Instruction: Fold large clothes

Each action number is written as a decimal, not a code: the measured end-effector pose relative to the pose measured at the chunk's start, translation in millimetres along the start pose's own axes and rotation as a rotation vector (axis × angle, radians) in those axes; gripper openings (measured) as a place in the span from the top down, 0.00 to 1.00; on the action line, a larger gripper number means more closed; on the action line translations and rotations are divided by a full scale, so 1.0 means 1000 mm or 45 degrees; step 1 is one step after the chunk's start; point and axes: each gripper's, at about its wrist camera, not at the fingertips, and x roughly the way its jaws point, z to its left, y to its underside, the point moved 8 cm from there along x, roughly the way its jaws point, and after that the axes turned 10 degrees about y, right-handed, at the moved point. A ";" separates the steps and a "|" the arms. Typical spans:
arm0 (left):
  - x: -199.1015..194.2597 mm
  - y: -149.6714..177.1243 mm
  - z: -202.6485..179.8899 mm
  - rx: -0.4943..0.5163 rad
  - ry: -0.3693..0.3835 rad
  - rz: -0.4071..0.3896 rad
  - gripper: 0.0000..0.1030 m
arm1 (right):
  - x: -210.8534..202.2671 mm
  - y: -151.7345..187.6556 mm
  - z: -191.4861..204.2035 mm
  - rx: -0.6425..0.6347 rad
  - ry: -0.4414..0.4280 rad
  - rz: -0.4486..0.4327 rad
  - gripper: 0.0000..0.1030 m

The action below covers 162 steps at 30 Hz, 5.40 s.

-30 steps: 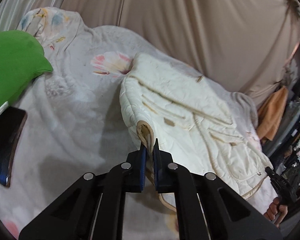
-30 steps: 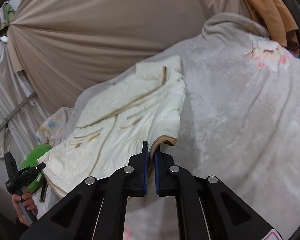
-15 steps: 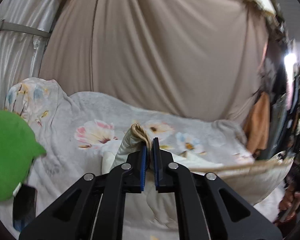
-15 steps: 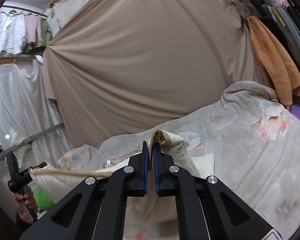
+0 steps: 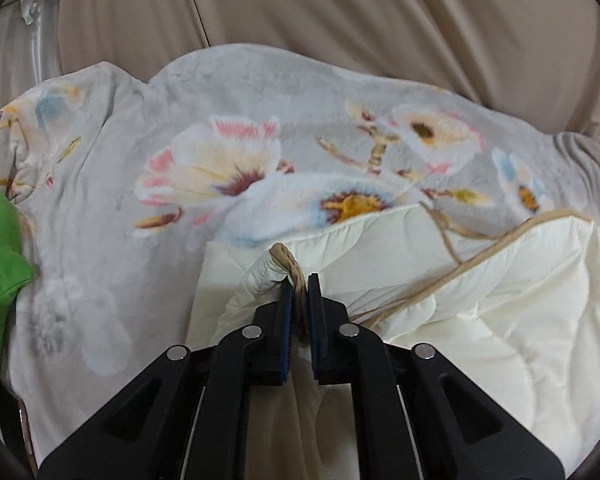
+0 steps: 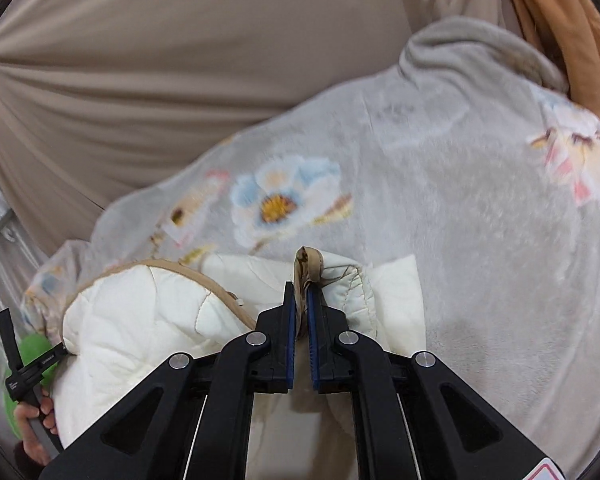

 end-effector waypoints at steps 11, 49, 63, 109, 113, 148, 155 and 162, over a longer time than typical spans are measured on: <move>0.011 0.007 0.003 -0.023 0.032 -0.031 0.87 | 0.017 0.016 0.000 -0.059 0.015 0.055 0.91; 0.023 0.011 -0.007 0.047 0.102 -0.036 0.29 | 0.029 0.033 -0.015 -0.201 0.138 0.098 0.99; -0.030 -0.022 0.006 -0.002 0.161 -0.102 0.23 | -0.020 -0.009 0.115 -0.438 -0.003 0.073 0.75; 0.074 -0.026 -0.066 0.062 0.095 0.174 0.06 | 0.120 0.003 0.108 -0.417 0.093 0.355 0.99; 0.084 -0.020 -0.061 0.061 0.046 0.186 0.06 | 0.131 0.004 0.104 -0.364 0.067 0.350 1.00; 0.012 -0.008 0.040 -0.285 0.103 -0.002 0.40 | 0.004 -0.021 0.008 -0.161 0.147 -0.112 0.99; 0.046 -0.009 0.043 -0.179 -0.059 0.061 0.32 | 0.055 0.000 -0.005 -0.157 0.189 0.097 1.00; 0.059 -0.008 0.050 -0.208 -0.066 0.105 0.26 | 0.067 0.007 0.001 -0.252 0.297 0.106 1.00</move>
